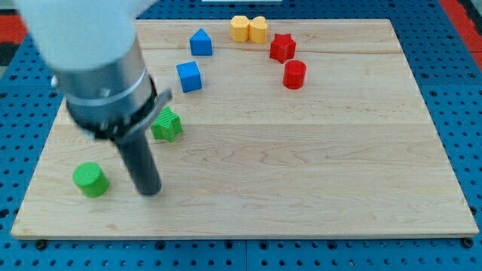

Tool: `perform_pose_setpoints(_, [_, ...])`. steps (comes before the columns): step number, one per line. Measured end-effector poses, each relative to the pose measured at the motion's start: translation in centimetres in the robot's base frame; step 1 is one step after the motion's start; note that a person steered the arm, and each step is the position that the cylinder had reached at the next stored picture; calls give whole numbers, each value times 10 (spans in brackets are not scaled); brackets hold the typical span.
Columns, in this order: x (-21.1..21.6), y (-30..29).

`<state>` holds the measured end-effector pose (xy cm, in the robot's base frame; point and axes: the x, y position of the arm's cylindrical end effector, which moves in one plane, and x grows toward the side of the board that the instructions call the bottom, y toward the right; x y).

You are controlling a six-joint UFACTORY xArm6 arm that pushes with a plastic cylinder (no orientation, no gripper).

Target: Move the green circle diagonal to the bottom left of the green star

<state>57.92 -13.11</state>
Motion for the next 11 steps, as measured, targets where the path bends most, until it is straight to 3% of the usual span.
perform_pose_setpoints(1, [1, -52])
perform_pose_setpoints(3, [-29, -73])
perform_pose_setpoints(11, [-40, -107])
